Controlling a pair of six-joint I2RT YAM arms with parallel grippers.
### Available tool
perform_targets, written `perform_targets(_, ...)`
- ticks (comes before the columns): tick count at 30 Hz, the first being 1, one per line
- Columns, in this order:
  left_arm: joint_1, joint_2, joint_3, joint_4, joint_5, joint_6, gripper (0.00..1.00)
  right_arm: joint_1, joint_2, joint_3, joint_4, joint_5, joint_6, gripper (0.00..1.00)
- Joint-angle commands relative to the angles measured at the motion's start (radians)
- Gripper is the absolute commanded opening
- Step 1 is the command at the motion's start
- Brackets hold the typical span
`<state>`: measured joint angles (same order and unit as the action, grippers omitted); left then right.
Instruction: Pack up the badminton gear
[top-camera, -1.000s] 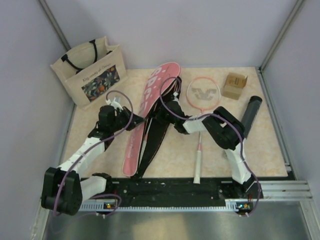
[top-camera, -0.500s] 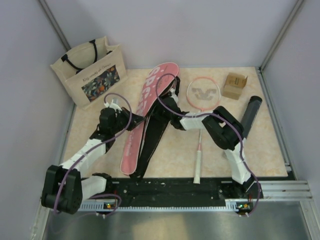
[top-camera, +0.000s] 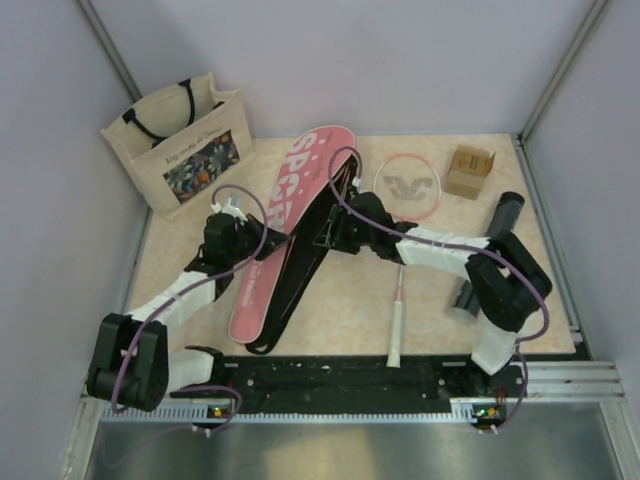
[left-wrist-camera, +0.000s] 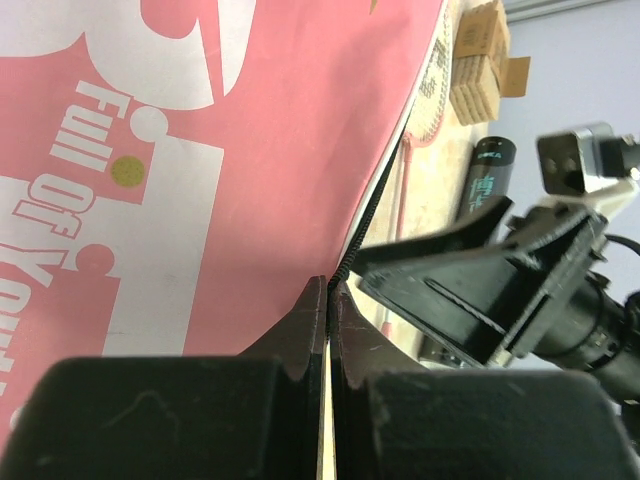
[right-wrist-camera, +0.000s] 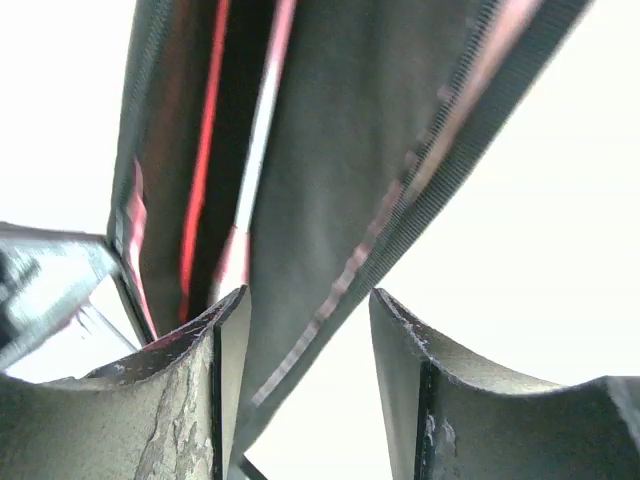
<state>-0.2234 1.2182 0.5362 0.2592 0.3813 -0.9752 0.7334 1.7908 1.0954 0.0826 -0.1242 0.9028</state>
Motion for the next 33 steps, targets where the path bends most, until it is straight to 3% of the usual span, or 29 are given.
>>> perform_targets(1, 0.002, 0.004, 0.068, -0.020, -0.044, 0.087, 0.00, -0.041, -0.171, -0.107, -0.167, -0.012, -0.133, 0.51)
perform_targets(7, 0.002, 0.000, 0.067, -0.034, -0.027, 0.122, 0.00, -0.124, -0.355, -0.187, -0.343, 0.170, -0.206, 0.52)
perform_targets(12, 0.002, 0.023, 0.067, -0.052, -0.018, 0.127, 0.00, -0.204, -0.406, -0.218, -0.428, 0.265, -0.249, 0.52)
perform_targets(20, 0.002, 0.063, 0.079, -0.063, 0.001, 0.104, 0.00, -0.302, -0.312, -0.232, -0.376, 0.279, -0.292, 0.50)
perform_targets(33, 0.001, 0.084, 0.093, -0.022, 0.033, 0.072, 0.00, -0.315, -0.159, -0.213, -0.313, 0.291, -0.288, 0.45)
